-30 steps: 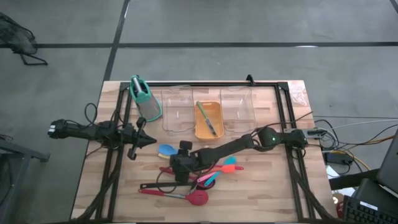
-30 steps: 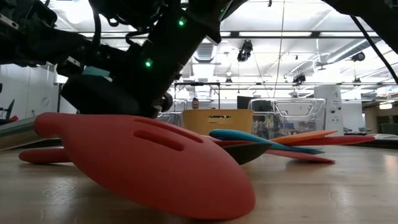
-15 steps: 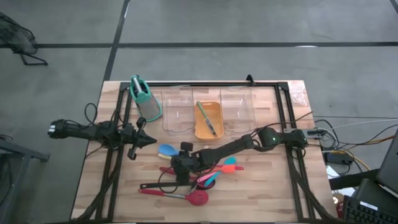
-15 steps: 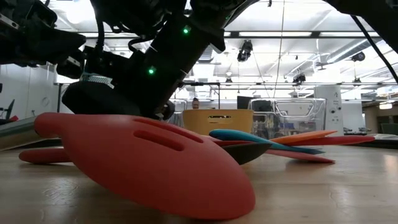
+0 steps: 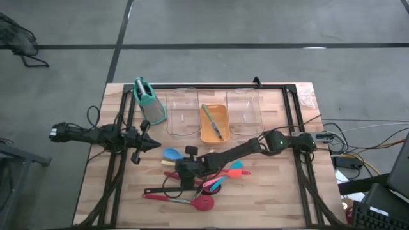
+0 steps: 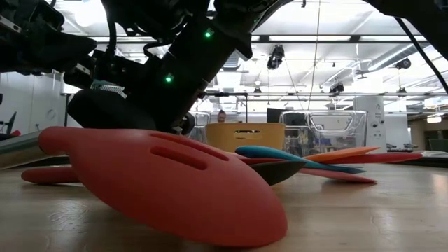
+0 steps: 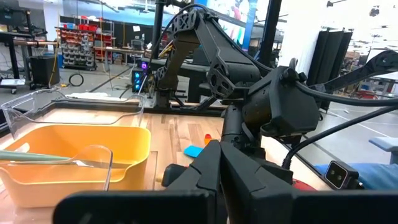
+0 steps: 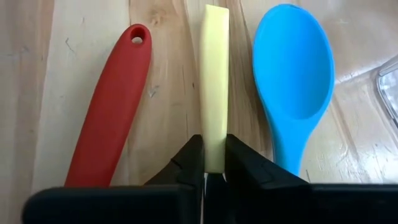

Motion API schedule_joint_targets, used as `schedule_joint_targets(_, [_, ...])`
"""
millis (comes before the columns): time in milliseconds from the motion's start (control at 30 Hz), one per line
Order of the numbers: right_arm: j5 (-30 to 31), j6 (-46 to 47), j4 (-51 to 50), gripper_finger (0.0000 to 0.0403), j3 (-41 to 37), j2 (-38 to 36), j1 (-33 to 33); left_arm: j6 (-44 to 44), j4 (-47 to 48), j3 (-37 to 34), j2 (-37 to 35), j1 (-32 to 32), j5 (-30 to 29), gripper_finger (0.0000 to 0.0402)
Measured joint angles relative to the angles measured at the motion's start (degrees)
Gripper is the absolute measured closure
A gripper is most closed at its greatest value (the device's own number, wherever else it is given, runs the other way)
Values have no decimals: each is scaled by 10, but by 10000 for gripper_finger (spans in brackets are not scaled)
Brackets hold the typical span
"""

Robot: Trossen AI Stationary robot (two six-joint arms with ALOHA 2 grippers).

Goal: Pick & Place Kitchen Items
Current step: Put the left yellow table knife into the orange bin

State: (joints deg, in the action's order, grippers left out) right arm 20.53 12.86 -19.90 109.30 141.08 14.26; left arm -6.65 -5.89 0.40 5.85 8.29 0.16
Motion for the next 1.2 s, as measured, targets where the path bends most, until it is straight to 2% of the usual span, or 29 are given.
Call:
schedule_joint_targets(267, [0, 1, -34, 352, 21, 0, 0, 0, 0, 0, 0, 0, 0, 390])
schedule_joint_targets(400, [0, 0, -59, 358, 51, -4, 1, 0, 0, 0, 0, 0, 0, 390])
schedule_joint_targets(667, [11, 14, -181, 362, 123, -8, 0, 0, 0, 0, 0, 0, 0, 390])
schedule_joint_targets(933, [106, 36, -308, 364, 179, -9, 0, 0, 1, 0, 0, 0, 0, 390])
schedule_joint_targets(1200, [151, 42, -355, 364, 198, -22, 1, 0, 2, 0, 0, 0, 0, 390])
